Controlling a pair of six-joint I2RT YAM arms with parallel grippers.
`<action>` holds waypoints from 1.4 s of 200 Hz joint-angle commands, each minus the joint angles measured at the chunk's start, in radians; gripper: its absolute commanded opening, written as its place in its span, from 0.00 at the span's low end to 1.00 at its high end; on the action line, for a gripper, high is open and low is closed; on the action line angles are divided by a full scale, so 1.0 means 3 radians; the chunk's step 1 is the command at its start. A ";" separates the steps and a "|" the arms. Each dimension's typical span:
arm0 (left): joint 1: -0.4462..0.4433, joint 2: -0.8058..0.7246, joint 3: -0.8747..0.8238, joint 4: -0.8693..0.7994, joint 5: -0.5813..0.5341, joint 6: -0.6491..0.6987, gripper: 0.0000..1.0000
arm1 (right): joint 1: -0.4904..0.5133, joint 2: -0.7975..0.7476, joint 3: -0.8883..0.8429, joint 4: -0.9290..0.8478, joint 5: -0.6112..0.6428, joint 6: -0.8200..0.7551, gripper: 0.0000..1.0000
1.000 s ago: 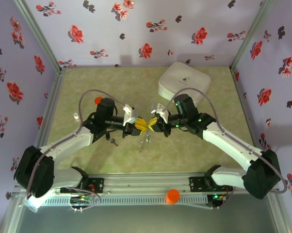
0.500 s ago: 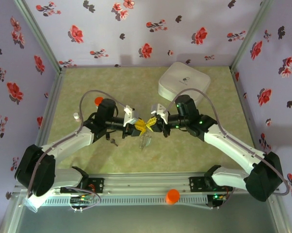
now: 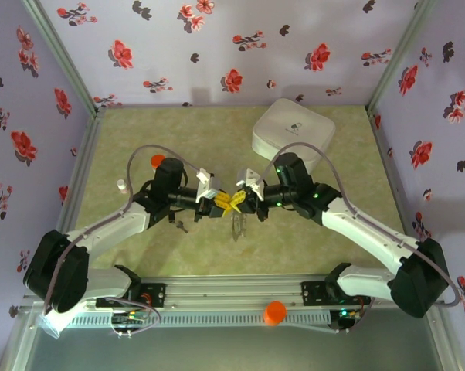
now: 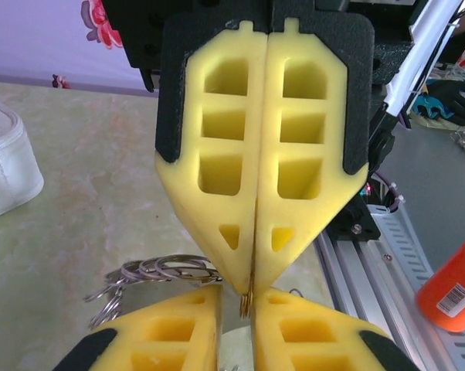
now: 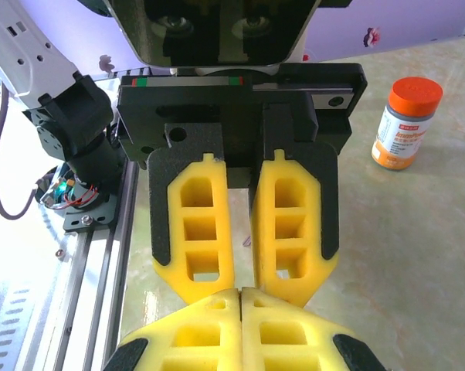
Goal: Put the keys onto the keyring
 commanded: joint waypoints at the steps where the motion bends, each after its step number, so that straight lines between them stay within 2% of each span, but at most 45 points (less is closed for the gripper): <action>1: 0.0020 -0.0010 -0.0027 0.0129 0.0113 -0.0050 0.06 | 0.0043 0.0037 0.0088 0.0052 -0.0016 -0.0050 0.00; 12: 0.0020 -0.0016 -0.0035 0.0159 0.0113 -0.0050 0.00 | 0.0047 0.0047 0.0090 0.0051 -0.0022 -0.0036 0.00; 25: 0.0019 -0.0025 -0.0068 0.0241 0.0114 -0.0060 0.00 | 0.0048 0.0042 0.0083 0.0045 0.0010 -0.0010 0.00; 38: 0.0020 -0.0036 -0.0104 0.0317 0.0112 -0.0060 0.00 | 0.0043 -0.0008 0.0042 0.0085 0.0118 0.0051 0.22; 49: 0.0020 -0.0045 -0.0132 0.0343 0.0083 -0.0041 0.00 | 0.0024 -0.0083 -0.0005 0.0101 0.0178 0.0059 0.33; 81: 0.0020 -0.0085 -0.0220 0.0462 -0.0019 0.0042 0.00 | -0.0116 -0.0497 -0.0299 0.0250 0.0348 0.0058 0.40; 112: 0.0017 -0.0153 -0.0308 0.0642 -0.0164 0.0118 0.00 | -0.0092 -0.0825 -0.0734 0.0368 0.0479 -0.0400 0.38; 145: 0.0003 -0.0202 -0.0415 0.0855 -0.0266 0.0178 0.00 | -0.0014 -0.0745 -0.0806 0.0621 0.0375 -0.0292 0.34; 179: -0.0055 -0.0297 -0.0482 0.0811 -0.0416 0.0406 0.00 | 0.0047 -0.0611 -0.0826 0.0920 0.0340 -0.0194 0.30; 280: -0.0123 -0.0356 -0.0527 0.0825 -0.0445 0.0563 0.00 | 0.0173 -0.0385 -0.0766 0.1076 0.0318 -0.0239 0.17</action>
